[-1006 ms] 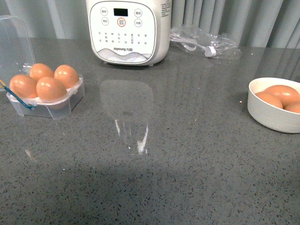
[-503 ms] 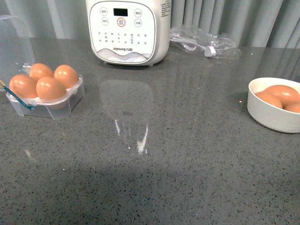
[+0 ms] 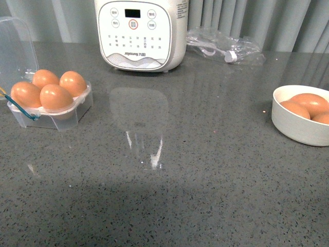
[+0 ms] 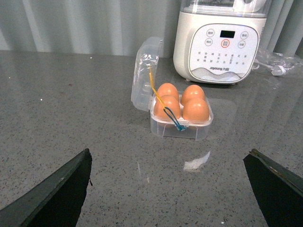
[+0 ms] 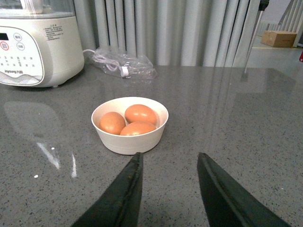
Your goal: Put egg into box
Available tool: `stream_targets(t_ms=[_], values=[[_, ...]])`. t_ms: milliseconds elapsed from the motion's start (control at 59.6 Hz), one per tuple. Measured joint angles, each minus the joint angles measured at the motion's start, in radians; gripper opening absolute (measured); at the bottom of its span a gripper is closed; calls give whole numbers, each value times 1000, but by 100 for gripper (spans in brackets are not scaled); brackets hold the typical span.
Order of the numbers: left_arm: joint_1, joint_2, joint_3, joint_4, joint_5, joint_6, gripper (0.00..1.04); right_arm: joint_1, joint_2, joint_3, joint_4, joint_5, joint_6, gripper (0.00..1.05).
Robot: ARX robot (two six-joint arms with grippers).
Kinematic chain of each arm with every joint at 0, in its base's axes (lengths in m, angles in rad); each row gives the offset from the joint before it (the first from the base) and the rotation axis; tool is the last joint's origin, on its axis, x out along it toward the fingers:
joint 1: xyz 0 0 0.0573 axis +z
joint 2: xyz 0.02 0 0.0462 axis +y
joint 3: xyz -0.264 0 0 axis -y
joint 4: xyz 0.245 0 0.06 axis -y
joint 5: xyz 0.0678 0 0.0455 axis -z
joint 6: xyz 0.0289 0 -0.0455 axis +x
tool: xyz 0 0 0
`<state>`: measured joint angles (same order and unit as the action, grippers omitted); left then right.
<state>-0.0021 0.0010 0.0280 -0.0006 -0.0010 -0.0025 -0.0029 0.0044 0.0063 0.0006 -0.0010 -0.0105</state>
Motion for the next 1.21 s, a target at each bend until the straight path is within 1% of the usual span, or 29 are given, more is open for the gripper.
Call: stream_targets(t_ms=[84, 335, 369, 419, 738, 755, 788, 805, 822, 855, 872, 939, 989, 1124, 1207], values=[[0, 0, 0, 0, 0, 0, 98, 0, 0, 0, 0, 0, 0, 59], [0, 0, 0, 0, 0, 0, 98, 0, 0, 0, 0, 0, 0, 99], [0, 0, 0, 0, 0, 0, 98, 0, 0, 0, 0, 0, 2, 99], [0, 0, 0, 0, 0, 0, 98, 0, 0, 0, 0, 0, 2, 97], [0, 0, 0, 0, -2, 0, 98, 0, 0, 0, 0, 0, 2, 97], [-4, 5, 2, -5, -18, -3, 98, 0, 0, 0, 0, 0, 2, 97], [-40, 35, 19, -66, -126, -31, 98, 0, 0, 0, 0, 0, 2, 97], [-67, 67, 38, -122, -212, -58, 98, 0, 0, 0, 0, 0, 2, 97], [-107, 123, 65, -191, -336, -89, 98, 0, 0, 0, 0, 0, 2, 97], [-138, 185, 81, -241, -470, -119, 98, 0, 0, 0, 0, 1, 2, 97], [-146, 205, 81, -249, -515, -132, 98, 0, 0, 0, 0, 0, 2, 97], [-154, 224, 80, -254, -570, -146, 98, 0, 0, 0, 0, -1, 2, 97], [-154, 224, 84, -249, -584, -155, 98, 0, 0, 0, 0, 0, 2, 97], [-150, 218, 93, -221, -576, -159, 98, 0, 0, 0, 0, 0, 2, 97], [-127, 240, 93, -176, -528, -151, 98, 1, 0, 0, 0, 0, 2, 97]])
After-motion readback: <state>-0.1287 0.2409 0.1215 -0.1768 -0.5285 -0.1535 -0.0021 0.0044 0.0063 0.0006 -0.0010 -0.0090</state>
